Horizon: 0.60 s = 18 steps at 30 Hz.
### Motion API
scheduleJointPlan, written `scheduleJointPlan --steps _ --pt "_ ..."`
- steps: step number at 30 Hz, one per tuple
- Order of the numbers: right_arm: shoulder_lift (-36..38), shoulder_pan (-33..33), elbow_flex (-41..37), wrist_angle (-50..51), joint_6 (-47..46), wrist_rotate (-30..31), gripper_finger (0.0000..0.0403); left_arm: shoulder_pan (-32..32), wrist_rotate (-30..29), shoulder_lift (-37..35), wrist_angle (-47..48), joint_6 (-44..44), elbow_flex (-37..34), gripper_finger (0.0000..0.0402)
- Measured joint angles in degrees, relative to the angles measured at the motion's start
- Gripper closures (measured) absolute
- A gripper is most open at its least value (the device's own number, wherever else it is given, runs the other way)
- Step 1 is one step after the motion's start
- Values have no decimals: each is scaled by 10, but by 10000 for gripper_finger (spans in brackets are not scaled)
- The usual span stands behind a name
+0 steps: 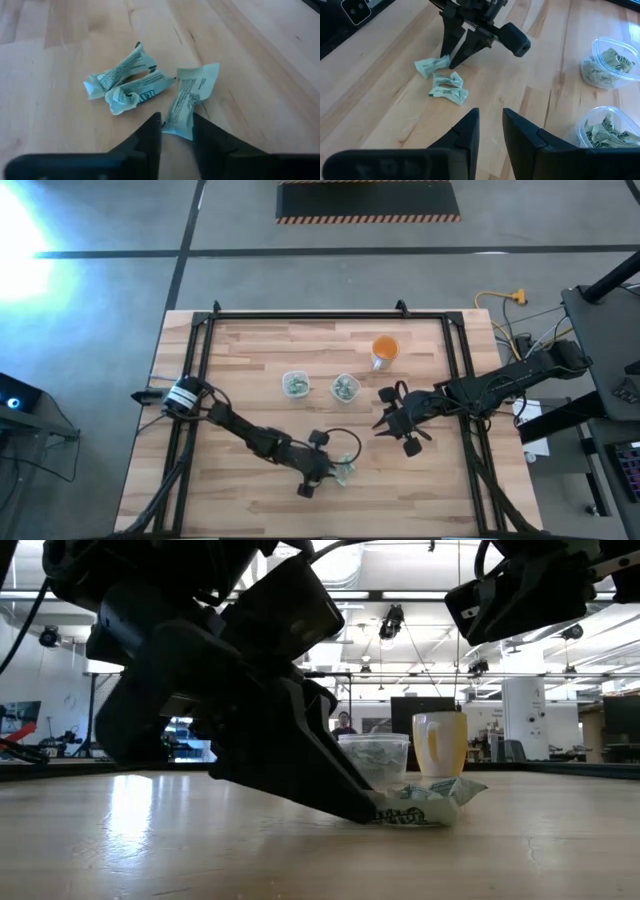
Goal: Pick and place items into bin
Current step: Put the white stevia packet into the left transparent bin
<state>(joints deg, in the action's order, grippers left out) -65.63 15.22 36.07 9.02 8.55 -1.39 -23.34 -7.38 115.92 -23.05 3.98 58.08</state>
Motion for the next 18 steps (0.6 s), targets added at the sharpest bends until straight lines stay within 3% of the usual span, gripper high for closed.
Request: scheduleJointPlan --steps 7,15,18 --pt "0 0 0 0 0 0 335 1 -4 0 -2 0 1 394" --pt "0 0 0 0 0 0 329 1 -5 -11 -3 0 2 394" --pt "0 0 -1 2 0 0 328 1 -28 -40 42 -3 0 394"
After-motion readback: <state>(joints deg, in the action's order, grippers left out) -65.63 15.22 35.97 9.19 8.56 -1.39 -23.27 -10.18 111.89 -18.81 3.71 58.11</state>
